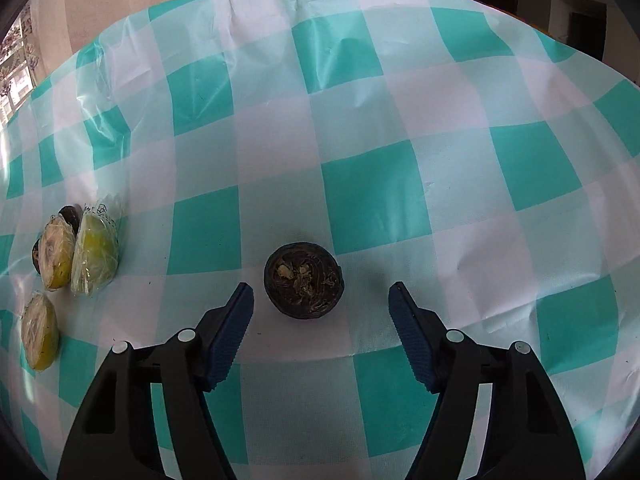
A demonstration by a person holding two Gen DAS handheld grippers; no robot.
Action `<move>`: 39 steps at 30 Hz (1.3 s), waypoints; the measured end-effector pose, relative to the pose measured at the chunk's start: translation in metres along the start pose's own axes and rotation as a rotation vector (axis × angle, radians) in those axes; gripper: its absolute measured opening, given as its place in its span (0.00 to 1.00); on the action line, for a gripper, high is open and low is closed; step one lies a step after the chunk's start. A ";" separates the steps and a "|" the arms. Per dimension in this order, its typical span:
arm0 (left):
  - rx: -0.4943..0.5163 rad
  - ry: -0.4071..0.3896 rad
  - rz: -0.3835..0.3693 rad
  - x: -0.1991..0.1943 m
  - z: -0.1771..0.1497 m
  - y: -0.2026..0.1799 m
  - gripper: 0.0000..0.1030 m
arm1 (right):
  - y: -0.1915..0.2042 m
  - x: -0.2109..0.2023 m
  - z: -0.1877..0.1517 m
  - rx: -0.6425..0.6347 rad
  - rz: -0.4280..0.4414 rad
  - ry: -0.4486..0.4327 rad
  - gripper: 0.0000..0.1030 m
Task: Organize fruits
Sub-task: 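Grasp the dark brown round fruit with the right tool while the left tool grasps a wrapped fruit half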
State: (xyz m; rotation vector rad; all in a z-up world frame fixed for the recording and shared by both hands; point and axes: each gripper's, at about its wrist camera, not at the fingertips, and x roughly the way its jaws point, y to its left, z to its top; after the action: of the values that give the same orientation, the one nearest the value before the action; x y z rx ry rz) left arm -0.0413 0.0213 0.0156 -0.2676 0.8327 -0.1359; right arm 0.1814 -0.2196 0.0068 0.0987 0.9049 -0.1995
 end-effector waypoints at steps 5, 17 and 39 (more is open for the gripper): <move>-0.059 0.027 0.079 0.023 0.028 0.000 0.98 | 0.007 -0.005 -0.002 -0.018 0.012 -0.017 0.38; 0.037 0.038 0.303 0.139 0.145 -0.024 0.98 | -0.022 -0.010 -0.011 0.118 0.163 -0.029 0.38; -0.005 -0.053 0.247 0.157 0.172 -0.011 0.57 | -0.026 0.002 -0.004 0.141 0.197 -0.037 0.38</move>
State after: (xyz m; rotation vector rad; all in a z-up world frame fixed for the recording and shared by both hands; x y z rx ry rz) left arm 0.1910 0.0068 0.0173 -0.1709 0.8064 0.1040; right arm 0.1738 -0.2441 0.0025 0.3128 0.8376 -0.0813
